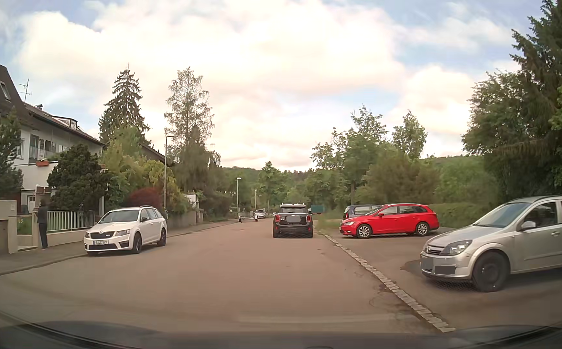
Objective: Follow the waypoints while adhering to traffic rules and regulations
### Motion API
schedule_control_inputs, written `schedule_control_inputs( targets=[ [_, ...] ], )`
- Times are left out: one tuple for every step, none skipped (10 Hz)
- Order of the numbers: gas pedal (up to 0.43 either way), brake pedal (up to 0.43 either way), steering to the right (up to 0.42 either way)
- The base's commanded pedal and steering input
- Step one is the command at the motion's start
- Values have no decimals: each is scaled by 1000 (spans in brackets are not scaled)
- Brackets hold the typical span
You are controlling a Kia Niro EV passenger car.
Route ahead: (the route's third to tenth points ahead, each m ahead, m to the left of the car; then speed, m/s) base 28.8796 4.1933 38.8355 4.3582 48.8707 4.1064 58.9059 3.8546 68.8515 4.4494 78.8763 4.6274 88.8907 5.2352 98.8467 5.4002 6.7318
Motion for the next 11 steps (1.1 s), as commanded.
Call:
schedule_control_inputs(
  targets=[
    [8, 0, -3],
    [8, 0, 1],
    [8, 0, -3],
    [8, 0, -6],
    [8, 0, -4],
    [8, 0, -1],
    [8, 0, 0],
    [8, 0, -4],
    [8, 0, -4],
    [8, 0, 3],
    [8, 0, 11]
  ],
)
